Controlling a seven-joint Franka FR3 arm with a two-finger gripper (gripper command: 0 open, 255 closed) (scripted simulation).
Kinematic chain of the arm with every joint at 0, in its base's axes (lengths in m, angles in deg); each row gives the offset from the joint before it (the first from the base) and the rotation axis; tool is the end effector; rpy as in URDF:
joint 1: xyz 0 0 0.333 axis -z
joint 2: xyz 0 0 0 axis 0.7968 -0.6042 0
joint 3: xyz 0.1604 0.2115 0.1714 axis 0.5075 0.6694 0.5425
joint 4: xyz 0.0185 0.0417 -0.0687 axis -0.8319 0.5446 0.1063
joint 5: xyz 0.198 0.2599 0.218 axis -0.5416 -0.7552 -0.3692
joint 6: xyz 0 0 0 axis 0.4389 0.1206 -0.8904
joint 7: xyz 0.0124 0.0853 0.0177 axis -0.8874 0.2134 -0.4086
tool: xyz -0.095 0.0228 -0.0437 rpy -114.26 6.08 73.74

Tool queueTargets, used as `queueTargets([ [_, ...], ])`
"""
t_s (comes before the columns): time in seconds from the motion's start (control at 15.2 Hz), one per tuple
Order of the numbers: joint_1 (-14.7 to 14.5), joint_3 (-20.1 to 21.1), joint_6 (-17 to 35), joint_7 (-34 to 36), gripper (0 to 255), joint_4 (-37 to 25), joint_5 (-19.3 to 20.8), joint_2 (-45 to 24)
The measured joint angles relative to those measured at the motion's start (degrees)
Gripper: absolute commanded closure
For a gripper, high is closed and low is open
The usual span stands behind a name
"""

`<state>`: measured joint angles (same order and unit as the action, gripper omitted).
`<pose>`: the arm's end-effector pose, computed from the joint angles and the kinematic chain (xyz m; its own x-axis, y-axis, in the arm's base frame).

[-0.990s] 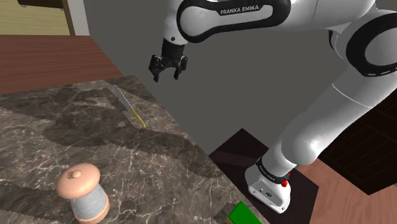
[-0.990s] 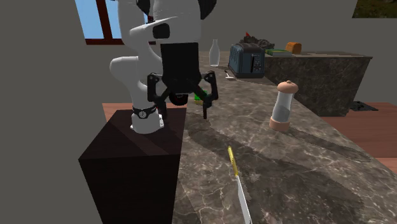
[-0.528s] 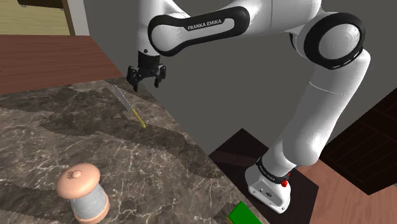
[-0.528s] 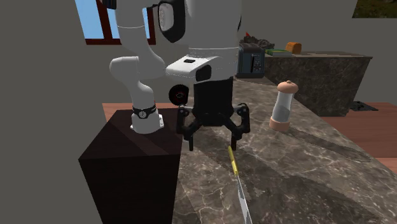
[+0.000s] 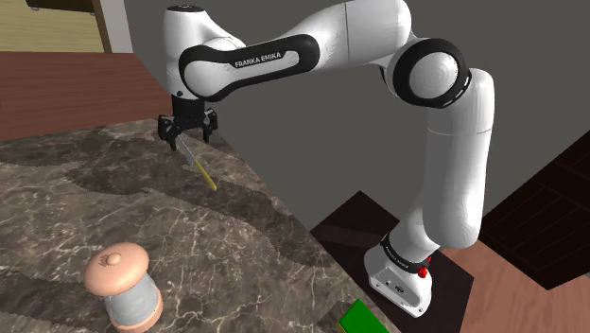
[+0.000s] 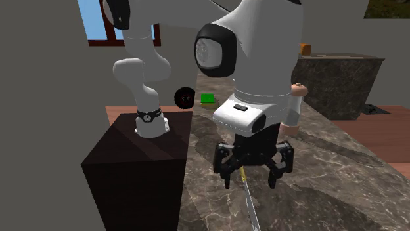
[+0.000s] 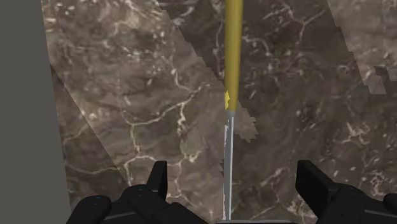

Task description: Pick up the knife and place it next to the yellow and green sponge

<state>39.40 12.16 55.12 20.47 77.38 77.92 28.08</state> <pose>0.6031 0.3364 0.3712 0.9968 -0.0760 0.0230 -0.0759 -0.9971 -0.0032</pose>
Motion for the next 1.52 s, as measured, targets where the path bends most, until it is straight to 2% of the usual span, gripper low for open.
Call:
queueTargets([
  [0.46, -0.5, -0.6, 3.8, 0.7, 0, 1.0, 1.1, -3.0],
  [0.86, -0.5, -0.6, 4.2, 0.8, 0, 1.3, 1.2, -3.2],
  [0.92, -0.5, -0.6, 4.2, 0.8, 255, 1.3, 1.2, -3.2],
  [1.52, -0.5, -0.6, 4.2, 0.8, 255, 1.3, 1.2, -3.2],
])
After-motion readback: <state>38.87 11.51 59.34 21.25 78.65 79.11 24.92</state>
